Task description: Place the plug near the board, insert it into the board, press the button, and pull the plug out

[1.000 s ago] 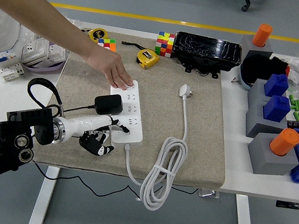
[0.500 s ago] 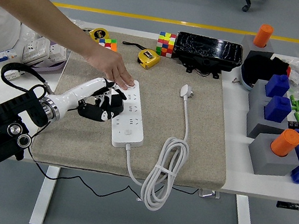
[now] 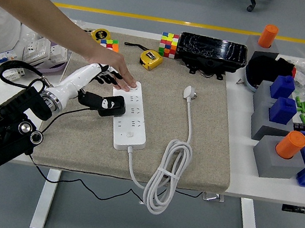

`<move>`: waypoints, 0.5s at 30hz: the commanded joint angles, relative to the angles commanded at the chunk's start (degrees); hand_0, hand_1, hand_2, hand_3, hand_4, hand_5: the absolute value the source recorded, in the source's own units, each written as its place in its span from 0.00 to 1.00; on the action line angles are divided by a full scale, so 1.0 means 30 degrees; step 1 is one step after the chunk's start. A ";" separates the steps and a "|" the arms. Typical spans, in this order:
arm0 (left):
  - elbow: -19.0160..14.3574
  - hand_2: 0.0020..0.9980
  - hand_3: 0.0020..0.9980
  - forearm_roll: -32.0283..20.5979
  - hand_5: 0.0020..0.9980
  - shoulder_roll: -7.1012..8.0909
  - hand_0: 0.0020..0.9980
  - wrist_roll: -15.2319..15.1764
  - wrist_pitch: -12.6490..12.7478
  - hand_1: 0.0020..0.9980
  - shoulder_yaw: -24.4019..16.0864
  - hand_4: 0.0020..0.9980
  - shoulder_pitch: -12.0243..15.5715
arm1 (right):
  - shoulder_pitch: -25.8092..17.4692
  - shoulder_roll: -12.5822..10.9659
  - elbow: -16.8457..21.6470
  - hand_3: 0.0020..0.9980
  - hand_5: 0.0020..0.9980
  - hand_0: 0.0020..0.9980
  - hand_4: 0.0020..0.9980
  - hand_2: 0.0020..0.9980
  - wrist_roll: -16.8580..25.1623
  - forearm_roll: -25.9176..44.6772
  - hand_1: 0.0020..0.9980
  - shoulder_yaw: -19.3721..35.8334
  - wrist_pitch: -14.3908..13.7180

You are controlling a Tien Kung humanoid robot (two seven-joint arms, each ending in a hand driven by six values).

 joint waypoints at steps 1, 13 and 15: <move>0.0150 0.77 0.81 0.0001 0.30 -0.0031 0.74 0.0108 -0.0091 0.78 0.0083 1.00 -0.0041 | 0.0000 -0.0002 -0.0004 0.55 0.50 0.66 0.91 0.66 -0.0005 -0.0001 0.66 -0.0007 -0.0002; 0.1089 0.72 0.76 0.0211 0.29 -0.0323 0.66 0.1000 -0.0438 0.69 0.1164 1.00 -0.0577 | 0.0067 -0.0085 0.0013 0.55 0.50 0.66 0.91 0.66 -0.0037 -0.0015 0.66 -0.0144 -0.0059; 0.1221 0.60 0.60 0.0329 0.07 -0.0385 0.56 0.0965 -0.0214 0.61 0.1342 0.94 -0.0680 | 0.0093 -0.0097 0.0020 0.55 0.50 0.66 0.92 0.66 -0.0035 -0.0013 0.66 -0.0152 -0.0074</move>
